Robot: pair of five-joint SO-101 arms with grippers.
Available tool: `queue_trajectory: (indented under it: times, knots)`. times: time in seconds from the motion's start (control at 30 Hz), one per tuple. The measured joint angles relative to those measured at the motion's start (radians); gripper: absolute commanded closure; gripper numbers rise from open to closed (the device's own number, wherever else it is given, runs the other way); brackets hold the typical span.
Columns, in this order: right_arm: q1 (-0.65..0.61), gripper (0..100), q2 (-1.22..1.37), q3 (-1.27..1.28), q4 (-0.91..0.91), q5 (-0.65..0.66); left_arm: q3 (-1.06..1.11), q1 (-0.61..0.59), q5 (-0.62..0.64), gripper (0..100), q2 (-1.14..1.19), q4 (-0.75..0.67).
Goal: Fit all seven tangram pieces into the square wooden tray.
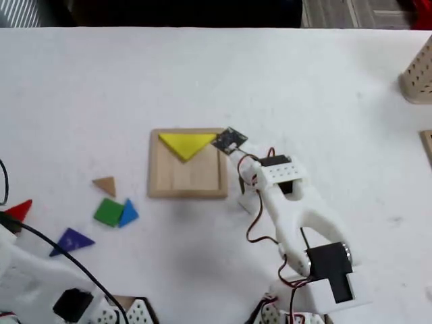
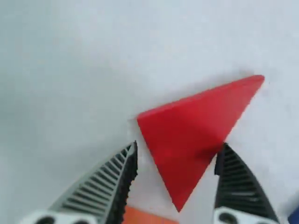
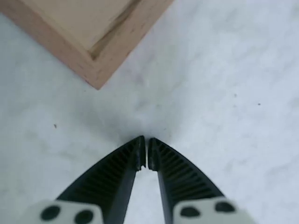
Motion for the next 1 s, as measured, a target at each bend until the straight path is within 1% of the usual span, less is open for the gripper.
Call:
queue_trajectory:
  times: [0.2,0.33,0.43,0.53,0.9,1.0]
  knots:
    - [0.000,98.0,0.000,0.000,0.000,0.000,-0.094,0.003,0.003,73,0.132,0.003]
    - [0.000,98.0,0.000,0.000,0.000,0.000,-0.098,0.003,0.000,73,0.138,0.014]
    - [0.000,98.0,0.000,0.000,0.000,0.000,-0.109,0.008,-0.052,73,0.140,0.038]
    - [0.000,98.0,0.000,0.000,0.000,0.000,-0.104,0.008,-0.071,73,0.140,0.061]
    - [0.000,98.0,0.000,0.000,0.000,0.000,-0.104,0.018,-0.072,73,0.140,0.066]
    - [0.000,98.0,0.000,0.000,0.000,0.000,-0.104,0.040,-0.074,73,0.135,0.086]
